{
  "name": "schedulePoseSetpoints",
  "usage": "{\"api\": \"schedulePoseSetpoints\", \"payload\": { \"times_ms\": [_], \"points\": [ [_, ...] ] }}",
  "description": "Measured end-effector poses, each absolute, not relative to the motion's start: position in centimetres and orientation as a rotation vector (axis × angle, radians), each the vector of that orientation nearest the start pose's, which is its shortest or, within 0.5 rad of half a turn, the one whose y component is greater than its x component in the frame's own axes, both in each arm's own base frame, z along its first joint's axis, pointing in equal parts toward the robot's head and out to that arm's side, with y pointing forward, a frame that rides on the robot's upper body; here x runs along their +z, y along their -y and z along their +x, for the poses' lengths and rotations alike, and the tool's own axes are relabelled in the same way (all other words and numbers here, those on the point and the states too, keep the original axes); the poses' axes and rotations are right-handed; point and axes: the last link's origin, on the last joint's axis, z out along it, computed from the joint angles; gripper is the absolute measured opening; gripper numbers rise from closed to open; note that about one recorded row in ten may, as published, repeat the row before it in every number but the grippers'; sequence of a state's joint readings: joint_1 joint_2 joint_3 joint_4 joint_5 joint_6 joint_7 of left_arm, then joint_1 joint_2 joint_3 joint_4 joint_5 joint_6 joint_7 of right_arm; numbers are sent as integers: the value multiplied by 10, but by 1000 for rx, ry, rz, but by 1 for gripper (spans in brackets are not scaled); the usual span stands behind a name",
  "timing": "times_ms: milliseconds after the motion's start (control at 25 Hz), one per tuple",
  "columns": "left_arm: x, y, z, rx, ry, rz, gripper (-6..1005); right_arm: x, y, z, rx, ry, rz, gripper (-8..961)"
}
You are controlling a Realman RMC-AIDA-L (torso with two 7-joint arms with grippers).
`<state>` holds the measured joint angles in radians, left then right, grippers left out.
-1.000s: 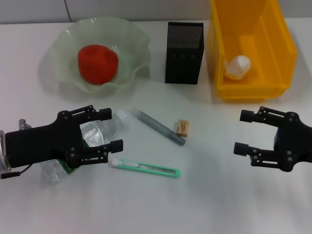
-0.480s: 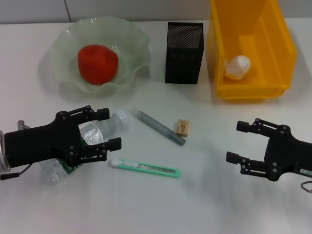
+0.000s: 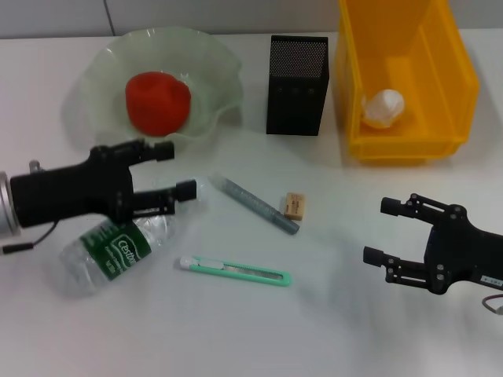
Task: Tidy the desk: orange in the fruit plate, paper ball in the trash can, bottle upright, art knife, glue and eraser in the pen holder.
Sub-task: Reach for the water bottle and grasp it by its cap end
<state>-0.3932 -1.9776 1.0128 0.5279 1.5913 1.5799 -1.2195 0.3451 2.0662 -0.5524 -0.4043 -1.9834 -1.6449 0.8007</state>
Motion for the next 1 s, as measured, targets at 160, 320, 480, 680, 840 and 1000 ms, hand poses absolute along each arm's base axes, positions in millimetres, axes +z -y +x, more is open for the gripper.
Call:
{"api": "schedulePoseSetpoints", "payload": {
  "times_ms": [160,320,480,680,840,1000],
  "points": [
    [18,-315,-265,-811,617,-2718,778,-20,-247,320,808,-359,-2604,788],
    [27,-329,-250,-659,685,-2759,777,-18,-247,320,817,-363,-2592,788],
    [33,-345,-239,-500,810,-2752,776,-17,-245,321,818,-365,-2583,788],
    [35,-359,-229,-325,914,-2742,775,-16,-245,321,819,-366,-2580,788],
    [33,-370,-212,-97,940,-2727,774,-17,-245,322,814,-367,-2582,788],
    [27,-374,-199,64,929,-2733,774,-16,-245,322,811,-367,-2583,788]
  ]
}}
